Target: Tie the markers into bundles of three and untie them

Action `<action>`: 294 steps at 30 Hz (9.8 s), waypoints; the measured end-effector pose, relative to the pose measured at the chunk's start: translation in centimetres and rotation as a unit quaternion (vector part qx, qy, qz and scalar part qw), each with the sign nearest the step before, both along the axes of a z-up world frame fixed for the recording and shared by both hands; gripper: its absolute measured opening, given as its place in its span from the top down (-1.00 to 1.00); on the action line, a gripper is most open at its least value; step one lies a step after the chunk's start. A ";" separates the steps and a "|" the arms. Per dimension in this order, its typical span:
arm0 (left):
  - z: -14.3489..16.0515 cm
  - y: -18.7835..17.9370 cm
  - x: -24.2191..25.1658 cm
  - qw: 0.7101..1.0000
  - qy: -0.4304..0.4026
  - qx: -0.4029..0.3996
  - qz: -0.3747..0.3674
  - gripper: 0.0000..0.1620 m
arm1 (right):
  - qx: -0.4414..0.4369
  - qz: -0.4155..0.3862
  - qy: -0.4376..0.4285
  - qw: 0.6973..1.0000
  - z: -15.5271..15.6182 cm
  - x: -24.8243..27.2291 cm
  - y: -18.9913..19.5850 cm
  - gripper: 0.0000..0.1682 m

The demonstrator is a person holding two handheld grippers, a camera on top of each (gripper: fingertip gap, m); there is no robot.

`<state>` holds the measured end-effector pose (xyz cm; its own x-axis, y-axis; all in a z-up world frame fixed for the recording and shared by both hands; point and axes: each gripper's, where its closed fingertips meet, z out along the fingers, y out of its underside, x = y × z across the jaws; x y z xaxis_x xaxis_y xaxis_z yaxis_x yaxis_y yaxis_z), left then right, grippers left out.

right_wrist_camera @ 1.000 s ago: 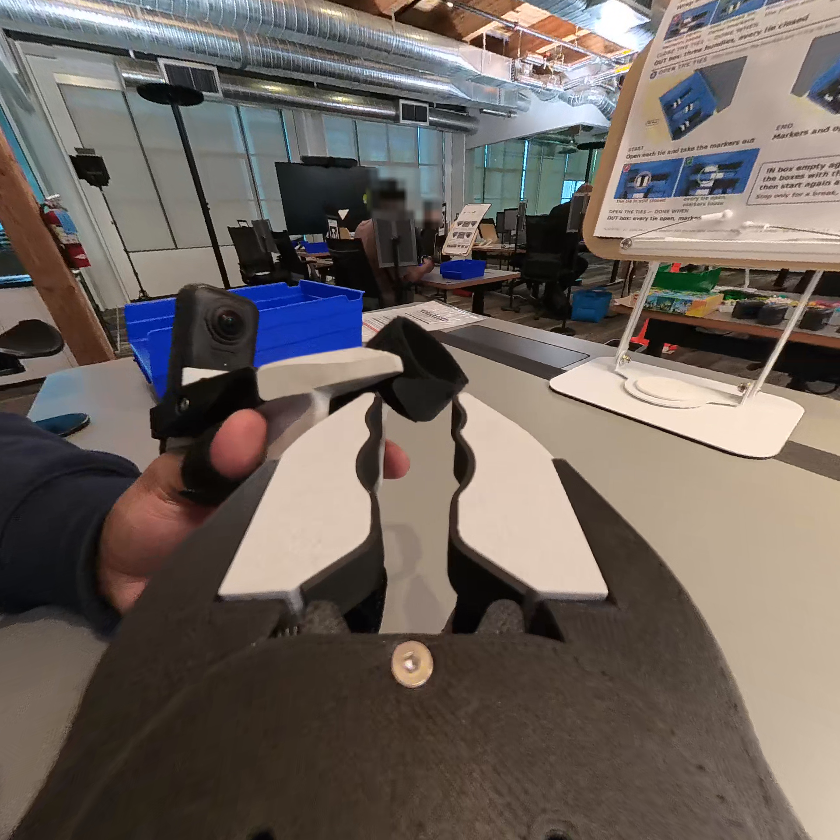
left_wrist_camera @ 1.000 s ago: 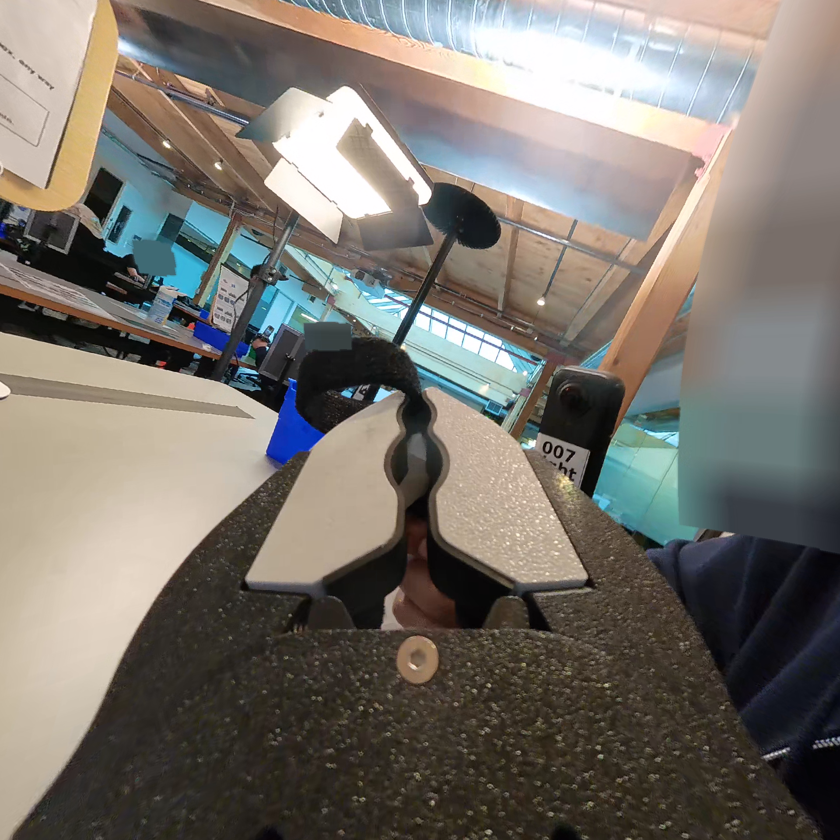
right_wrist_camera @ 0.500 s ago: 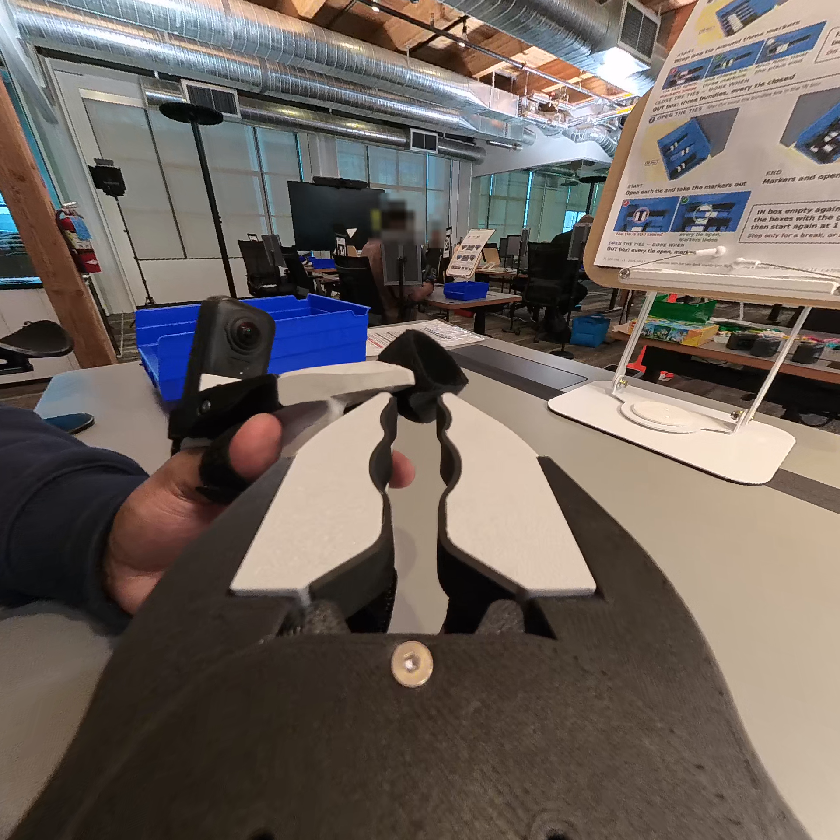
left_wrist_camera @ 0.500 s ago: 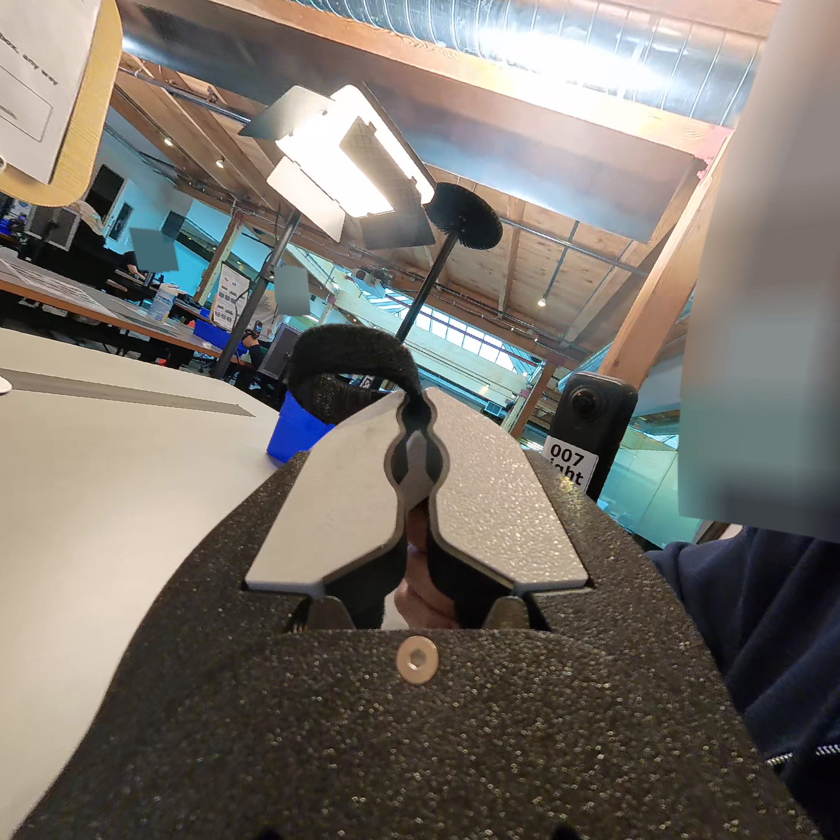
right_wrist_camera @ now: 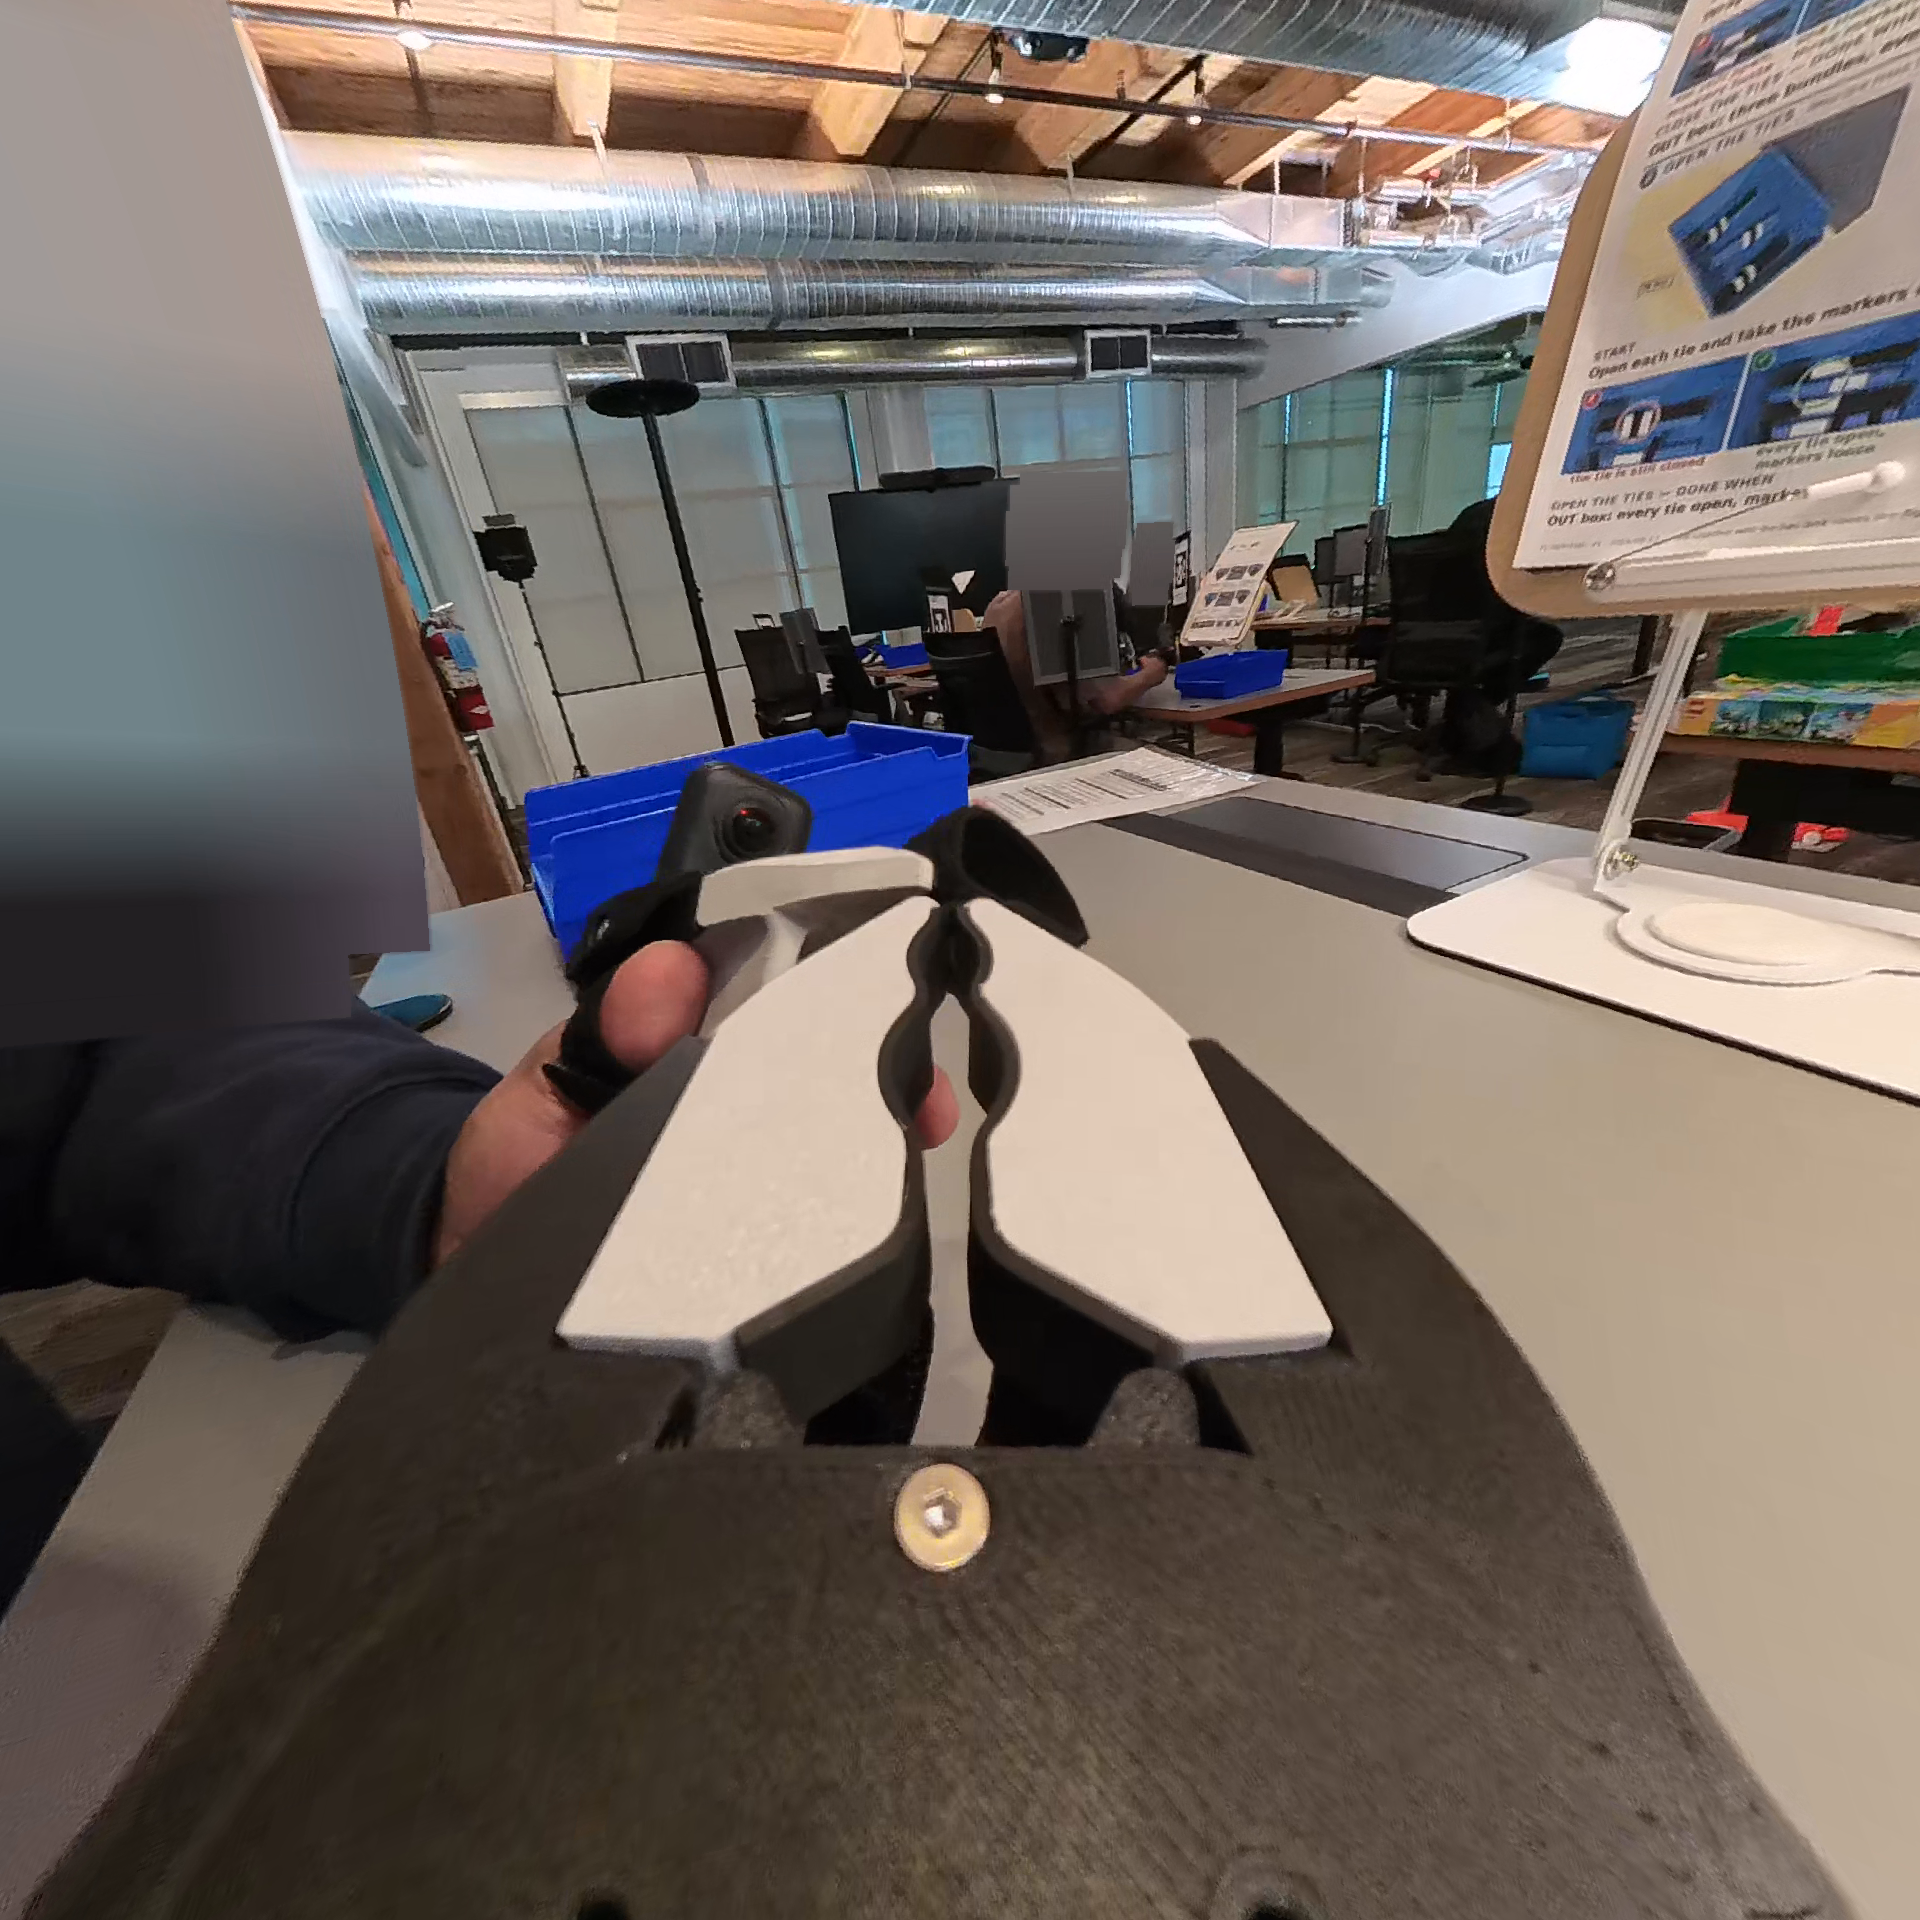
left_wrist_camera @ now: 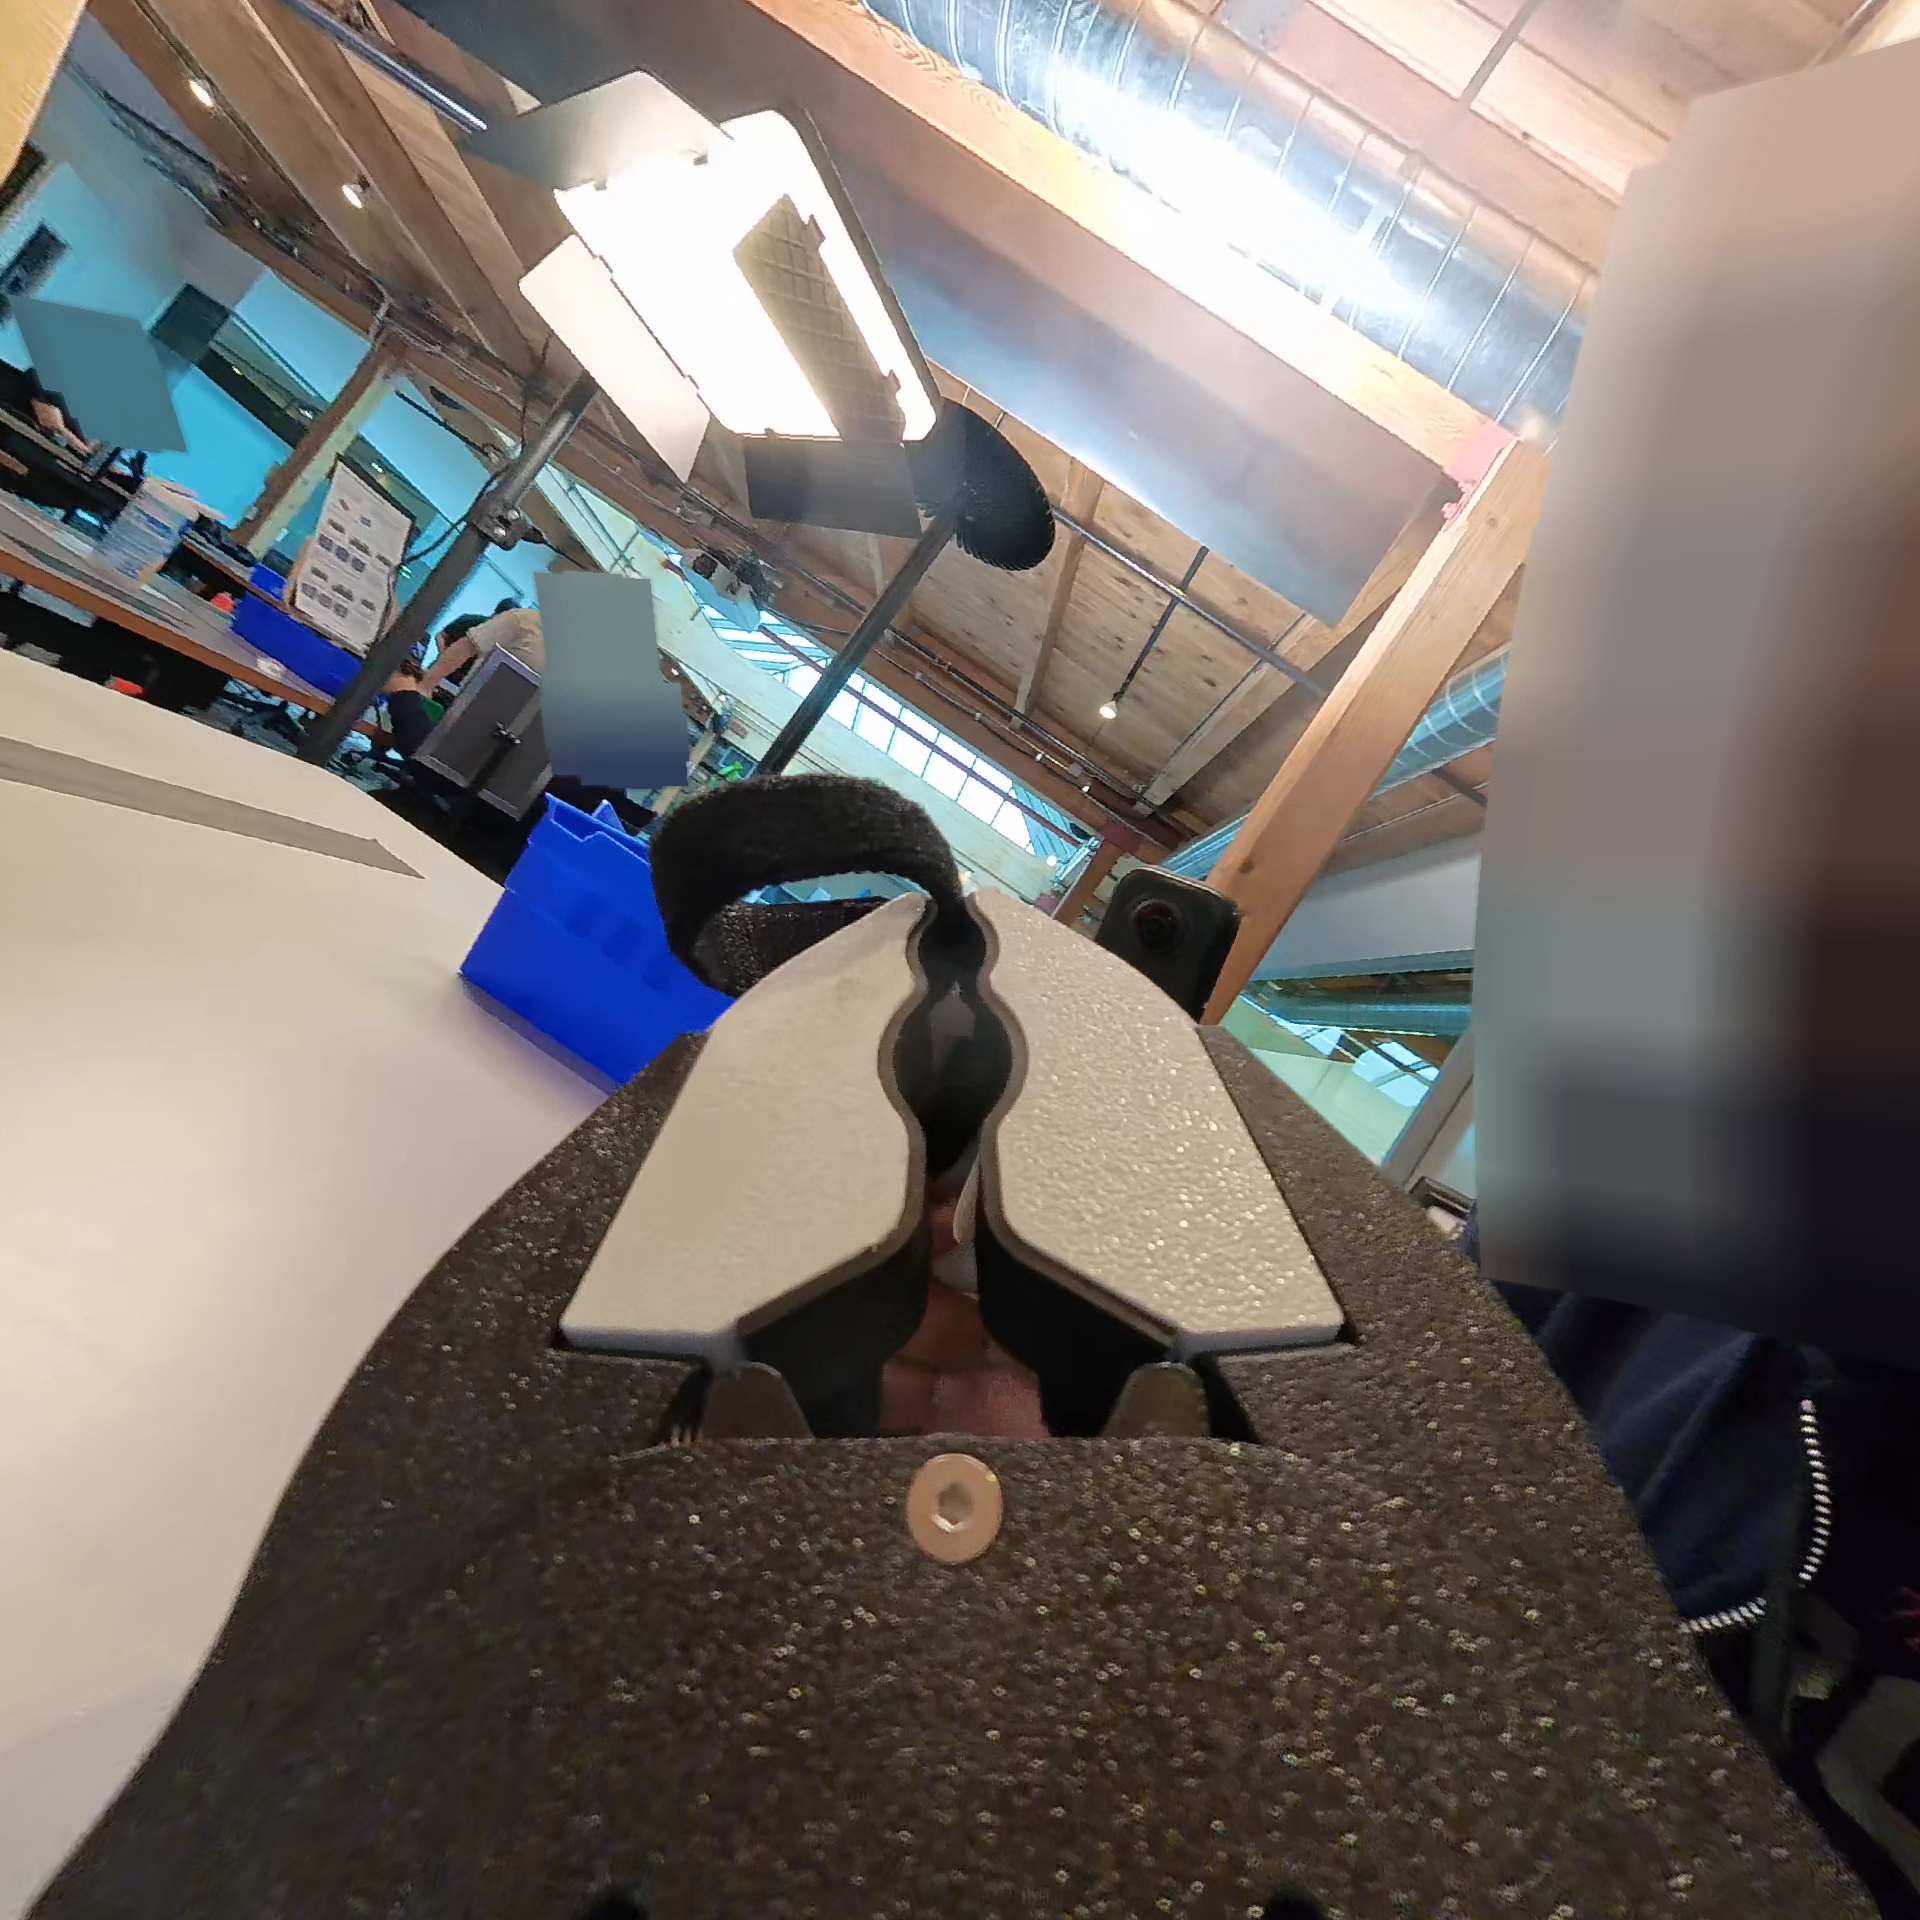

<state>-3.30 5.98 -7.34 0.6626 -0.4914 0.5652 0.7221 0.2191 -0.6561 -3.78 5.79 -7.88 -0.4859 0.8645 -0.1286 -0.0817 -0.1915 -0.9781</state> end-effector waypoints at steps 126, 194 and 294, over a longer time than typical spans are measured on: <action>0.7 -0.7 0.5 0.980 -0.091 0.031 -0.172 0.63 | 0.049 -0.372 -0.440 0.816 -9.0 7.1 42.7 0.75; -14.8 -43.6 -31.3 0.506 0.127 -0.837 0.166 0.54 | 0.152 0.014 -0.389 0.908 -12.9 5.0 3.6 0.43; -11.7 1.5 1.3 0.840 0.180 -0.430 -0.279 0.78 | 0.002 -0.274 -0.118 0.954 11.4 16.6 22.8 0.76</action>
<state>-1.96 7.53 -19.06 0.6683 -0.2955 0.6826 0.2762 -0.7535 -0.5966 12.79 28.56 3.50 0.0819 0.9811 -0.1754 0.0538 -0.1800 -0.9822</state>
